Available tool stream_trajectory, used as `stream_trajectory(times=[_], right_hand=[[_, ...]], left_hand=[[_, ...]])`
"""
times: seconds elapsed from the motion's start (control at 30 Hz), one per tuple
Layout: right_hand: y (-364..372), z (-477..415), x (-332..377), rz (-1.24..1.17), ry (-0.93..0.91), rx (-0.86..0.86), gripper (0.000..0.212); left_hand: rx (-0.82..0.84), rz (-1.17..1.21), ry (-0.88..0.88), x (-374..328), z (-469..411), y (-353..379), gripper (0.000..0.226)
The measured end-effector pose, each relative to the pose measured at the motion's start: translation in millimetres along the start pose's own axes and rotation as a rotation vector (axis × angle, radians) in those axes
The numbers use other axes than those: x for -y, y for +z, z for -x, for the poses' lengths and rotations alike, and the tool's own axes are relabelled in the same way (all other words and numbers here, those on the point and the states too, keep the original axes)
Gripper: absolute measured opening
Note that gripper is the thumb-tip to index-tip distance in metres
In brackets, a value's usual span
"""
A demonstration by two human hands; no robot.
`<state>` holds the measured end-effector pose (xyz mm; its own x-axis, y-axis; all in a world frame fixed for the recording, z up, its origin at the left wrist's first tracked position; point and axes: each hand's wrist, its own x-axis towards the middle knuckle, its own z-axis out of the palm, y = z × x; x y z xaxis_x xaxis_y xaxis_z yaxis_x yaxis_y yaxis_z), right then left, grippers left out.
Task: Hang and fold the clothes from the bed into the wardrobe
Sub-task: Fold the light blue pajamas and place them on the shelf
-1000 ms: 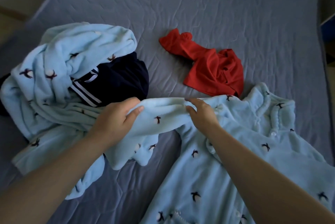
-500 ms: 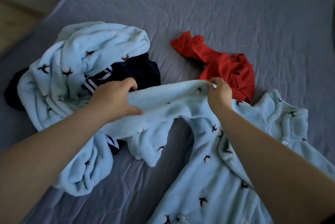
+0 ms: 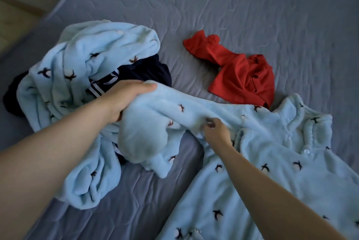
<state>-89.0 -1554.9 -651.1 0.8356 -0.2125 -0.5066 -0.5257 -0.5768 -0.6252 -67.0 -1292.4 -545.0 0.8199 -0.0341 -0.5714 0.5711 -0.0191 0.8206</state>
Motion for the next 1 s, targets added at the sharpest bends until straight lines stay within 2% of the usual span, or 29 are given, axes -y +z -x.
stream_trajectory(times=[0.07, 0.13, 0.2, 0.27, 0.3, 0.37, 0.43, 0.5, 0.6, 0.67, 0.7, 0.77, 0.83, 0.87, 0.93, 1.0], right_hand=[[7, 2, 4, -0.059, -0.121, 0.174, 0.050], [12, 2, 10, -0.167, -0.142, 0.294, 0.058], [17, 2, 10, -0.243, -0.123, 0.295, 0.059], [20, 5, 6, -0.177, -0.151, 0.160, 0.051], [20, 9, 3, -0.122, -0.180, 0.079, 0.045], [21, 17, -1, -0.064, -0.247, -0.025, 0.031], [25, 25, -4, -0.042, -0.308, -0.014, 0.022], [32, 32, -2, -0.031, -0.359, 0.035, 0.022], [41, 43, 6, -0.059, -0.457, 0.077, 0.035], [47, 52, 10, -0.101, -0.515, 0.140, 0.046], [49, 56, 12, -0.118, -0.521, 0.194, 0.053], [54, 65, 13, -0.072, -0.509, 0.315, 0.075], [58, 72, 17, 0.100, -0.540, 0.382, 0.094], [60, 73, 21, 0.174, -0.571, 0.378, 0.097], [64, 73, 34, 0.208, -0.632, 0.288, 0.085], [68, 71, 55, 0.134, -0.661, 0.203, 0.060]], left_hand=[[0.095, 0.169, -0.063, -6, -3, -3, 0.025], [0.071, 0.200, -0.016, -2, -8, -6, 0.047], [-0.099, -0.076, 0.015, 16, -10, -9, 0.088], [-0.299, -0.473, 0.060, 42, -7, -11, 0.099], [-0.376, -0.598, 0.095, 56, -5, -11, 0.096], [-0.474, -0.687, 0.150, 76, 2, -12, 0.083], [-0.554, -0.692, 0.143, 89, 10, -12, 0.069], [-0.560, -0.630, 0.032, 101, 19, -14, 0.062], [-0.371, -0.296, -0.202, 119, 31, -10, 0.047], [-0.241, 0.002, -0.233, 126, 36, -4, 0.021], [-0.233, 0.086, -0.200, 128, 35, -4, 0.028], [-0.290, 0.154, -0.129, 128, 33, -6, 0.035], [-0.343, 0.082, -0.097, 123, 29, -9, 0.019], [-0.362, 0.031, -0.087, 120, 27, -12, 0.011], [-0.413, -0.032, -0.044, 106, 23, -22, 0.008], [-0.476, 0.065, 0.028, 85, 20, -40, 0.019]])
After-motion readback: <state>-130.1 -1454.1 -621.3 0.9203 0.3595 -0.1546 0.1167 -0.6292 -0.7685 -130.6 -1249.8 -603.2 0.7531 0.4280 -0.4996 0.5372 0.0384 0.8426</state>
